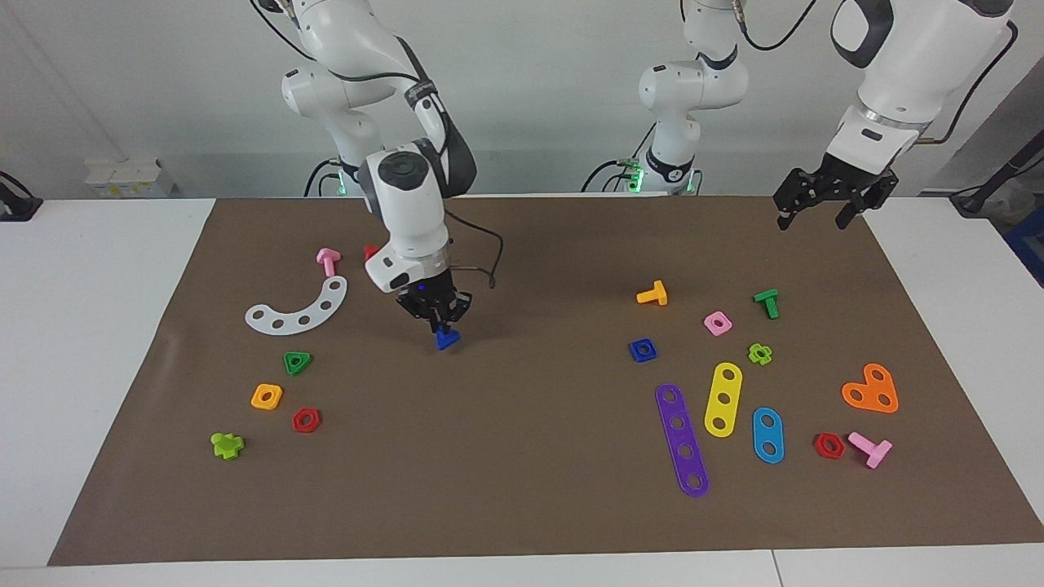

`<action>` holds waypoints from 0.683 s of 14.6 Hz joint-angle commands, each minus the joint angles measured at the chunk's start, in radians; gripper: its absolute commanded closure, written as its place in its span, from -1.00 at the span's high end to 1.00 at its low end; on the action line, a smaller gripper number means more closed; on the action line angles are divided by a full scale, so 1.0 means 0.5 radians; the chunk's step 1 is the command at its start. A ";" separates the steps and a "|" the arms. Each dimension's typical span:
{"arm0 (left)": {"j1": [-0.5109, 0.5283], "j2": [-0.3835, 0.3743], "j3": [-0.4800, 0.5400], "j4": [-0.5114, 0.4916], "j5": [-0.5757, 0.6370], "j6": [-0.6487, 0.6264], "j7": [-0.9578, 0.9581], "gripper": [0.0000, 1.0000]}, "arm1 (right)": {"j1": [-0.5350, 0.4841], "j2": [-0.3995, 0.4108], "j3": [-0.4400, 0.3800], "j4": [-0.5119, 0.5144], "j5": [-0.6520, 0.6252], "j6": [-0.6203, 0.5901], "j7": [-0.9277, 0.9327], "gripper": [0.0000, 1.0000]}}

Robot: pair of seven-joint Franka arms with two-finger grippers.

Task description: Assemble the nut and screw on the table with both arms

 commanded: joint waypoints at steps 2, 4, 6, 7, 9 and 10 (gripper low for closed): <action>-0.128 -0.059 0.017 -0.123 0.012 0.191 -0.024 1.00 | 0.088 0.098 -0.008 0.174 0.001 -0.035 0.210 -1.00; -0.186 -0.041 0.014 -0.132 0.009 0.191 -0.027 1.00 | 0.168 0.120 -0.011 0.192 0.001 -0.032 0.296 -1.00; -0.251 0.032 0.017 -0.145 0.009 0.212 -0.070 1.00 | 0.248 0.165 -0.014 0.250 -0.002 -0.054 0.394 -1.00; -0.269 0.087 0.017 -0.145 0.009 0.249 -0.119 1.00 | 0.284 0.187 -0.014 0.272 -0.014 -0.060 0.437 -1.00; -0.324 0.240 0.017 -0.142 0.009 0.356 -0.241 1.00 | 0.328 0.242 -0.011 0.287 -0.124 -0.057 0.541 -1.00; -0.358 0.317 0.017 -0.148 0.009 0.442 -0.333 1.00 | 0.331 0.248 -0.011 0.287 -0.161 -0.060 0.563 -1.00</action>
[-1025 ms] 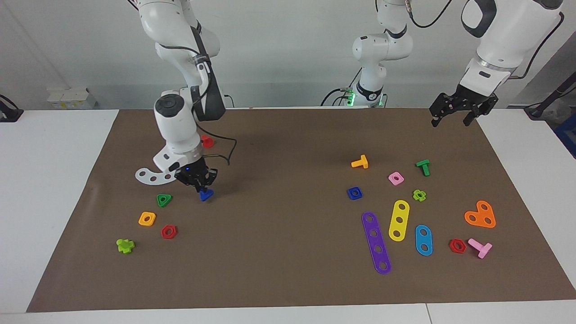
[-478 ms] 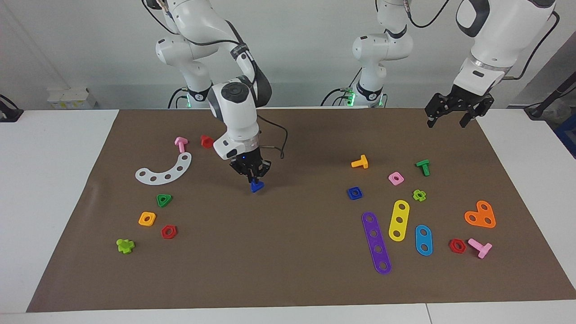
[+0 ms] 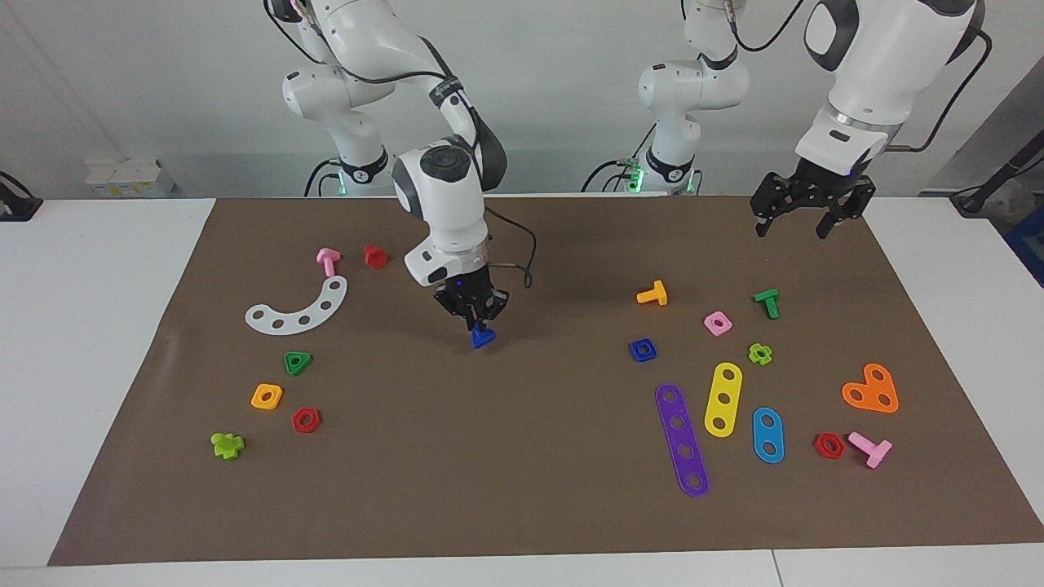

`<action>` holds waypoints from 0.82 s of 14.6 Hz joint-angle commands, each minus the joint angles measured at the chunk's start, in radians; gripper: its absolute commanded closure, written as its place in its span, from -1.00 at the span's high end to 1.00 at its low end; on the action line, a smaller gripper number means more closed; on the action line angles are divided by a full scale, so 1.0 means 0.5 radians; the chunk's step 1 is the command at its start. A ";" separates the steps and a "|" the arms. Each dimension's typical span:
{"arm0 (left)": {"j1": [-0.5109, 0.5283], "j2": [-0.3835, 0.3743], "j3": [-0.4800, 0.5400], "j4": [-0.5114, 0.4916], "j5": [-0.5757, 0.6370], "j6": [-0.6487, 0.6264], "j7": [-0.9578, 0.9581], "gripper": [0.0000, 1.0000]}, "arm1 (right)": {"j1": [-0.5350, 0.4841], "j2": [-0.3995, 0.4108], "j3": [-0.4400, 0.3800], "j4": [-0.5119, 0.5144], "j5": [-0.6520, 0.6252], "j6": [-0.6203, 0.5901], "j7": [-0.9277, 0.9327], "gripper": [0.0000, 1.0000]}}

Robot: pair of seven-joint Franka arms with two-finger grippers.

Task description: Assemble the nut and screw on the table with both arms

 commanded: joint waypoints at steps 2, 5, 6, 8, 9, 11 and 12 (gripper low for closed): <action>-0.102 0.245 0.022 -0.045 0.006 0.345 -0.299 1.00 | 0.076 0.135 -0.013 0.117 -0.097 -0.062 0.119 -1.00; -0.117 0.321 0.025 -0.181 -0.175 0.659 -0.340 1.00 | 0.104 0.157 -0.013 0.123 -0.149 -0.086 0.157 -0.05; -0.142 0.374 0.025 -0.178 -0.178 0.702 -0.413 0.98 | 0.092 0.148 -0.010 0.123 -0.149 -0.111 0.154 0.60; -0.203 0.472 0.025 -0.178 -0.178 0.809 -0.542 0.93 | 0.083 0.059 -0.007 0.102 -0.143 -0.154 0.154 0.98; -0.225 0.506 0.025 -0.181 -0.178 0.822 -0.570 0.90 | 0.071 -0.002 -0.010 0.090 -0.137 -0.181 0.141 0.98; -0.255 0.579 0.025 -0.181 -0.175 0.849 -0.668 0.79 | -0.048 -0.140 -0.007 0.065 -0.131 -0.282 0.077 0.99; -0.280 0.619 0.028 -0.184 -0.175 0.901 -0.705 0.76 | -0.095 -0.214 -0.007 0.044 -0.116 -0.337 -0.020 0.99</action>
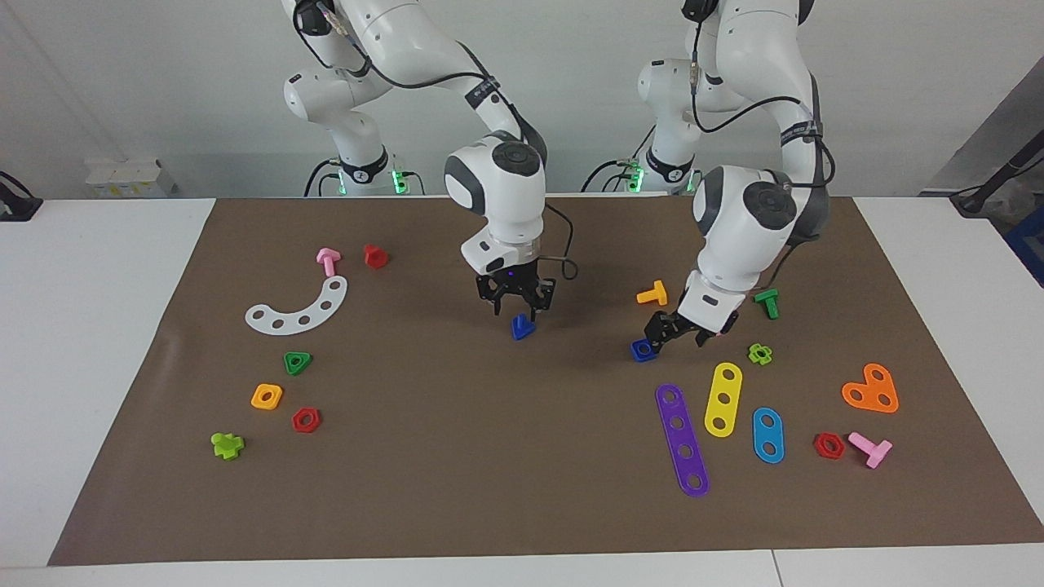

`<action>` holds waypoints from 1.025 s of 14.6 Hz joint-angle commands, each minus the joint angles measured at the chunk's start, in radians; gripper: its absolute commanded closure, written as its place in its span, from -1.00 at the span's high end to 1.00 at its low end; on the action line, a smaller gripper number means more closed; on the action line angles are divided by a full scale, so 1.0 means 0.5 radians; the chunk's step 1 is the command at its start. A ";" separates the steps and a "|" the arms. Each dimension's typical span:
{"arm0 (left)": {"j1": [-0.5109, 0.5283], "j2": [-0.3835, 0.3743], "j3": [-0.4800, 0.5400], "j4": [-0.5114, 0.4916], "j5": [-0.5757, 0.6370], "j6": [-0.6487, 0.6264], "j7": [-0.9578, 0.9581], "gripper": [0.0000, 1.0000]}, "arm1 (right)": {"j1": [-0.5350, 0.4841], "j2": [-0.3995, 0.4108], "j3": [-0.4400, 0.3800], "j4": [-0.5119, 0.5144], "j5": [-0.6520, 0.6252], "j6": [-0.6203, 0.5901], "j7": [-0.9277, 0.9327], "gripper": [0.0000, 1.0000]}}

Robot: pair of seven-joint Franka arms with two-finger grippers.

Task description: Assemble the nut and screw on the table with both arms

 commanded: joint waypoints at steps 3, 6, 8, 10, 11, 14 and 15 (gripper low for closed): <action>-0.080 0.076 0.035 -0.096 -0.006 0.125 -0.086 0.70 | -0.308 -0.363 0.019 -0.109 0.017 -0.303 -0.413 0.99; -0.104 0.092 0.035 -0.127 0.089 0.125 -0.086 0.69 | -0.544 -0.563 0.019 -0.186 0.167 -0.386 -0.809 0.99; -0.119 0.116 0.035 -0.149 0.135 0.128 -0.086 0.66 | -0.697 -0.642 0.013 -0.153 0.198 -0.530 -1.015 0.99; -0.126 0.119 0.035 -0.201 0.145 0.155 -0.089 0.57 | -0.826 -0.710 -0.002 -0.116 0.238 -0.616 -1.223 0.99; -0.135 0.119 0.035 -0.216 0.145 0.192 -0.086 0.55 | -0.878 -0.719 -0.003 -0.061 0.238 -0.692 -1.306 0.99; -0.132 0.132 0.035 -0.216 0.145 0.211 -0.083 0.42 | -0.971 -0.716 -0.009 0.096 0.238 -0.920 -1.454 0.99; -0.132 0.132 0.035 -0.216 0.145 0.208 -0.079 0.29 | -1.001 -0.713 -0.012 0.151 0.238 -0.948 -1.491 0.99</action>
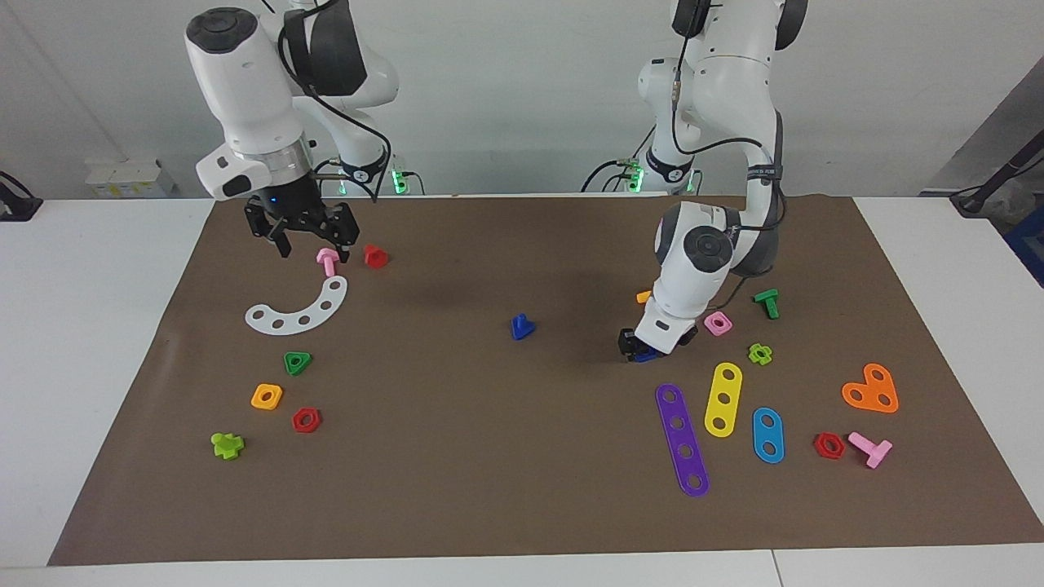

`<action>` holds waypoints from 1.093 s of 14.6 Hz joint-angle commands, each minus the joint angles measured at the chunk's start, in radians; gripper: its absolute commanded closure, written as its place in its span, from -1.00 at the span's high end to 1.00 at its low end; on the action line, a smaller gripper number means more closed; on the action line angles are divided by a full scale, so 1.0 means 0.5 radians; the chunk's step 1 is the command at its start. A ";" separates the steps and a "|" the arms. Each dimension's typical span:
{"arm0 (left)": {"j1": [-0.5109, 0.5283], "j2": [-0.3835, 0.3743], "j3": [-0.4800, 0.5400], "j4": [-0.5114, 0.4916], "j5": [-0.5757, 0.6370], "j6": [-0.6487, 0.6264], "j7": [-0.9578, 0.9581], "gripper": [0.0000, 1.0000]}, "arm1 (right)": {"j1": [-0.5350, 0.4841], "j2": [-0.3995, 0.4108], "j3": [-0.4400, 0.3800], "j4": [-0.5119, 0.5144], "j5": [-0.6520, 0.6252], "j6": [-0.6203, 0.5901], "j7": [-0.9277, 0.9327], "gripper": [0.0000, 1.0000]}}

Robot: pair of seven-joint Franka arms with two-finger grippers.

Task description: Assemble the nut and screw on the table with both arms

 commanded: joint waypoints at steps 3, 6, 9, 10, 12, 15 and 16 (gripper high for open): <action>-0.034 -0.007 0.034 -0.034 0.038 0.031 -0.009 -0.06 | -0.087 0.020 0.008 0.207 0.048 -0.200 -0.182 0.99; -0.034 -0.004 0.034 -0.028 0.038 0.031 -0.009 -0.14 | -0.087 0.112 0.008 0.416 0.035 -0.317 -0.179 0.98; -0.031 -0.004 0.031 0.008 0.038 0.021 -0.006 -0.39 | -0.090 0.118 0.005 0.429 0.054 -0.332 -0.185 0.98; -0.031 -0.001 0.031 0.045 0.038 0.018 -0.006 -0.44 | -0.108 0.112 0.005 0.422 0.054 -0.350 -0.194 0.99; -0.034 0.042 0.031 0.176 0.038 -0.049 -0.009 -0.44 | -0.145 0.085 0.002 0.389 0.054 -0.430 -0.276 0.99; -0.143 0.109 0.031 0.447 0.029 -0.266 -0.028 -0.39 | -0.200 0.078 0.002 0.373 0.048 -0.473 -0.350 0.99; -0.205 0.112 0.031 0.456 0.026 -0.270 -0.067 -0.25 | -0.203 0.078 0.002 0.373 0.048 -0.476 -0.350 0.99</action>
